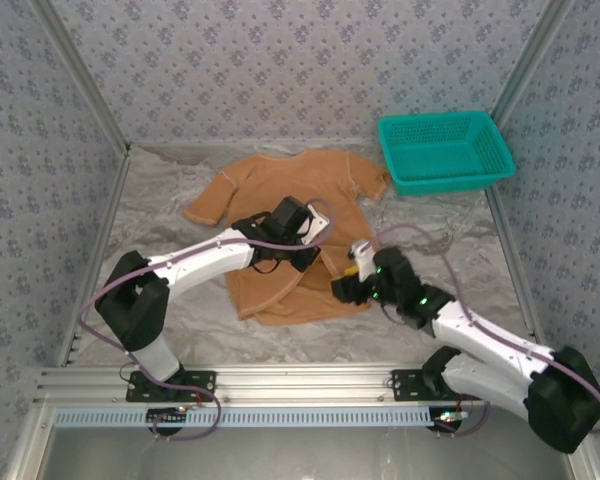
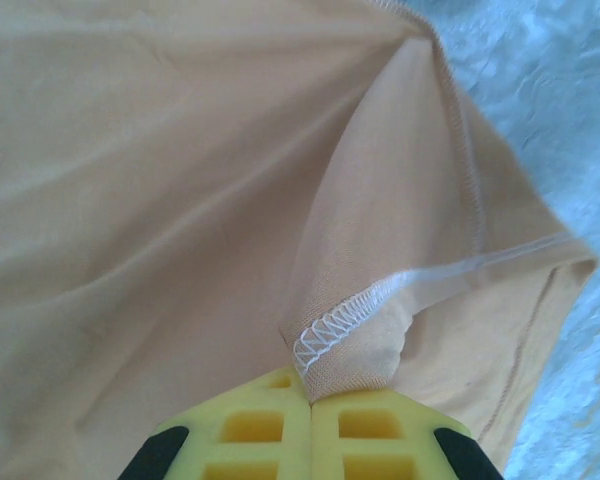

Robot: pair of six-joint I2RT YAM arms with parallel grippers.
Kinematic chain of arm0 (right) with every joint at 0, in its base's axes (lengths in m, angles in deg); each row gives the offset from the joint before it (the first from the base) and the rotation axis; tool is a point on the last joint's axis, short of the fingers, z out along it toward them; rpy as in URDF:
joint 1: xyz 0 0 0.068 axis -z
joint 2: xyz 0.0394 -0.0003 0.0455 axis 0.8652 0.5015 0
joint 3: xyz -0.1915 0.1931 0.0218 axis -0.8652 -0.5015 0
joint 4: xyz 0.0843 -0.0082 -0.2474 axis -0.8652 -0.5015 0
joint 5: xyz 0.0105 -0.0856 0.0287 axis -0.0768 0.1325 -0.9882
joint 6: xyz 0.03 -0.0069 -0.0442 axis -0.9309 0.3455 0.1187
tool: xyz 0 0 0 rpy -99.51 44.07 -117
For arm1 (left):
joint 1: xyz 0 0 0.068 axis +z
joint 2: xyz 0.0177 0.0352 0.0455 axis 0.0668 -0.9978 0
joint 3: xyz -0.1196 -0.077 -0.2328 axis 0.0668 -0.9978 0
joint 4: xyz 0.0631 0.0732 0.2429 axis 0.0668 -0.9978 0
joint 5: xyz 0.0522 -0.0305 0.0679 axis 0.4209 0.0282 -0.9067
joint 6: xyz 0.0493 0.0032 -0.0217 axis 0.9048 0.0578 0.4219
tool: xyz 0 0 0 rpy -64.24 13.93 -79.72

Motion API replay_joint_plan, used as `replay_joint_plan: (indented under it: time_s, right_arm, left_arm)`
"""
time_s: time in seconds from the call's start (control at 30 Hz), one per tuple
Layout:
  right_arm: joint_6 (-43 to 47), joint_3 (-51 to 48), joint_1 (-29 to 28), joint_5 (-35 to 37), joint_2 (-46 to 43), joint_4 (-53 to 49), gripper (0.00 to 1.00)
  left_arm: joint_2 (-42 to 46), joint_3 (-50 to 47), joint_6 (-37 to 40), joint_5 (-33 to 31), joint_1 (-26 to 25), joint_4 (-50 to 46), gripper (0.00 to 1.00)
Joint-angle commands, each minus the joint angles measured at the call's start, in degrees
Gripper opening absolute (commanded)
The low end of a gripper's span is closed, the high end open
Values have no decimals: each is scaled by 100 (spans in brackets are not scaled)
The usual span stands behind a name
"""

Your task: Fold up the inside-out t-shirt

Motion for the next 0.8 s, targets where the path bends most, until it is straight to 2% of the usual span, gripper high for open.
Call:
replay_joint_plan:
  time_s: [0.0, 0.1, 0.23, 0.43, 0.63, 0.77]
  right_arm:
    - [272, -398, -808, 1054, 898, 2608, 49]
    - [427, -288, -1224, 1689, 2145, 3806, 43]
    - [759, -147, -1235, 2027, 3555, 5531, 35]
    - [1292, 523, -1287, 2794, 4454, 5868, 31]
    - [1300, 833, -1142, 3090, 4832, 5827, 30]
    - [1332, 755, -942, 3726, 4873, 6055, 28]
  left_arm:
    - [165, 378, -180, 459, 123, -586, 0]
    - [207, 739, -190, 668, 239, -942, 0]
    - [368, 906, -76, 783, 315, -1212, 0]
    - [628, 1170, -355, 984, 445, -1326, 0]
    - [823, 1552, -456, 1157, 447, -1382, 0]
    - [1010, 1727, -473, 1100, 460, -1422, 0]
